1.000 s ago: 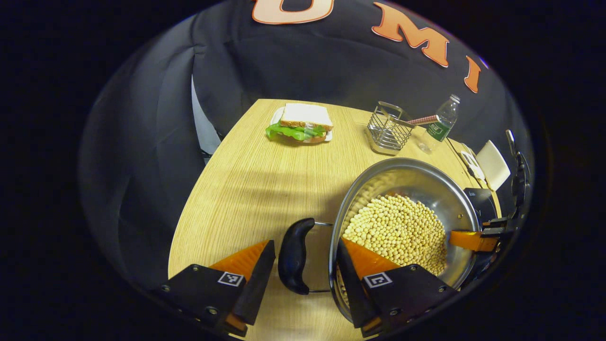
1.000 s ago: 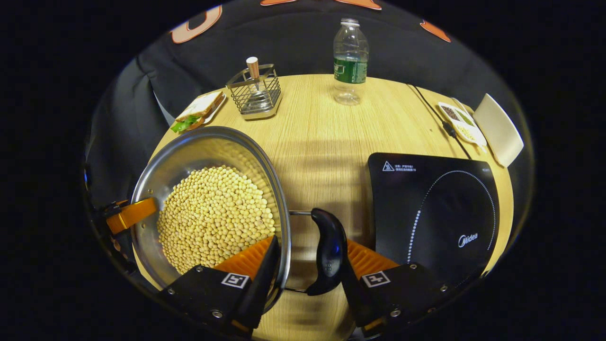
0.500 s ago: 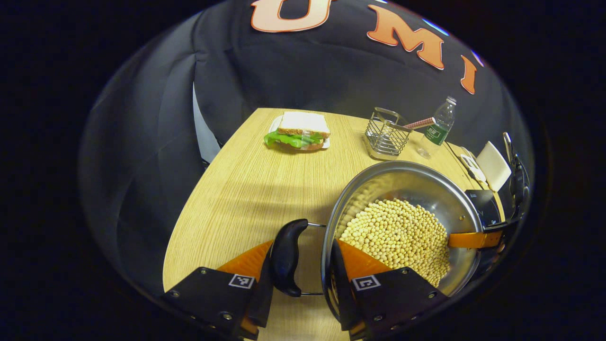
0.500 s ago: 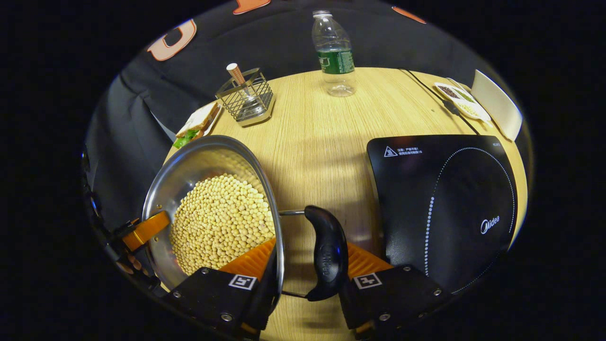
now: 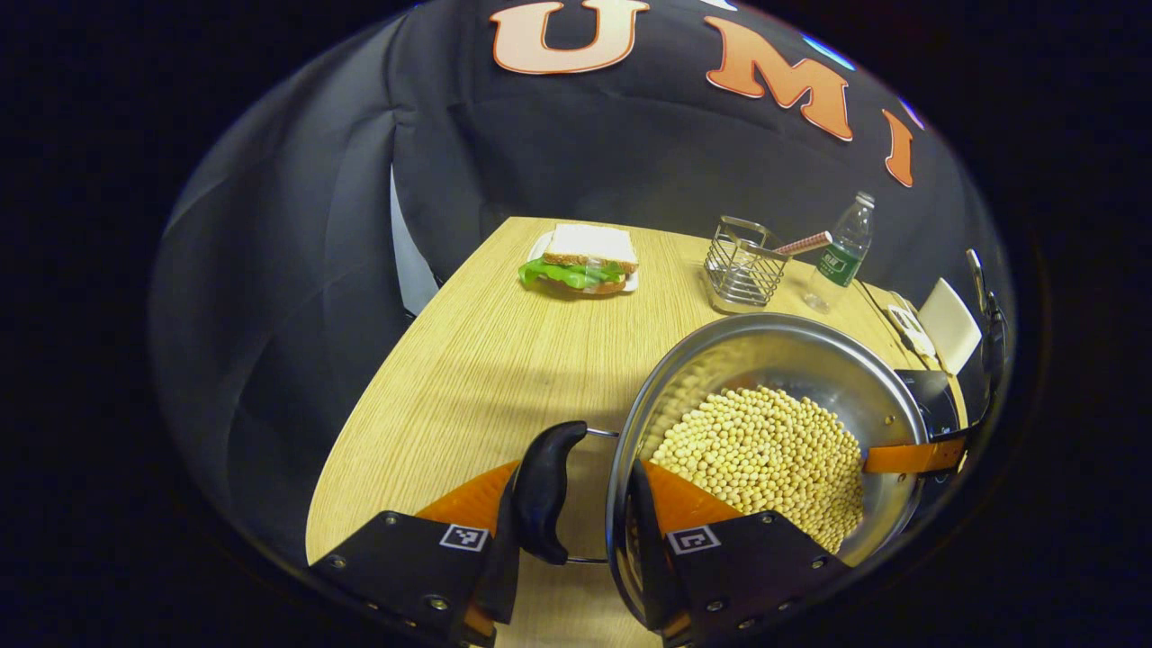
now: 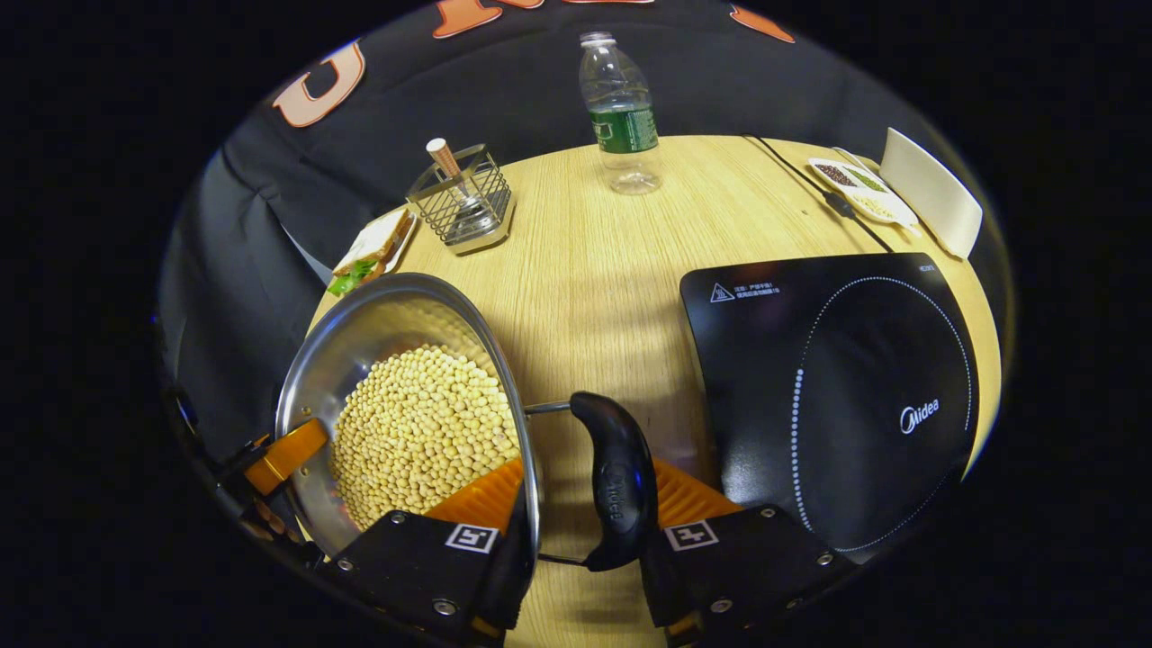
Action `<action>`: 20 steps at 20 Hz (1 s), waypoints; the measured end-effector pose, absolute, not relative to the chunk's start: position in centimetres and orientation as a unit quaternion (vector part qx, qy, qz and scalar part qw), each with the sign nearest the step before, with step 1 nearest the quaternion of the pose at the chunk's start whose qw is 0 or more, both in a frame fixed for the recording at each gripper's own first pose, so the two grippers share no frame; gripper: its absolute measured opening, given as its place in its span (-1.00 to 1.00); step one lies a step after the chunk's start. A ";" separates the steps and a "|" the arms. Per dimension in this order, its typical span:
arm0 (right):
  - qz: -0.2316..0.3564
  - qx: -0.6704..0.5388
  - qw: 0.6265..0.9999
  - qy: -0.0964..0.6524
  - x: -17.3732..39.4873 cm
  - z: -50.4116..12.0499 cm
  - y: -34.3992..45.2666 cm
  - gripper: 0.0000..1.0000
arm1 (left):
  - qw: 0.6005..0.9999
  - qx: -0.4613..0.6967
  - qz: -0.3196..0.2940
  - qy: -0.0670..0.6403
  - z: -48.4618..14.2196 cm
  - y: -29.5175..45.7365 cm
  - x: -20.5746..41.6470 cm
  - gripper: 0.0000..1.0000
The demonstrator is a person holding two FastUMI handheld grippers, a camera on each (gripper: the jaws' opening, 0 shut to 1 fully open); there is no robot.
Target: First push the handle of the pot to place it horizontally, then grasp the pot with both hands and set it on the induction cooktop.
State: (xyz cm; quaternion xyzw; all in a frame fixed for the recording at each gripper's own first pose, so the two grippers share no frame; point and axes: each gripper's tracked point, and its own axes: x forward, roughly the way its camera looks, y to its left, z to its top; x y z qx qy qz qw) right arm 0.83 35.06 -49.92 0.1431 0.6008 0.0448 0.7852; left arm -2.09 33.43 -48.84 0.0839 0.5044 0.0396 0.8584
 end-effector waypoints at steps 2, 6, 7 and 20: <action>0.044 0.150 0.790 0.593 1.0 -49.5 34.7 0.06 | 0.864 0.092 0.035 0.493 -48.0 33.7 -1.7 0.13; 0.040 0.164 0.798 0.579 1.3 -48.0 33.2 0.05 | 0.874 0.115 0.021 0.472 -44.6 34.2 -1.3 0.12; 0.037 0.166 0.801 0.574 1.2 -47.7 32.8 0.05 | 0.875 0.117 0.018 0.469 -43.9 34.1 -1.2 0.12; 0.004 0.186 0.832 0.522 2.0 -42.4 23.9 0.05 | 0.888 0.119 -0.010 0.443 -29.5 34.4 0.2 0.12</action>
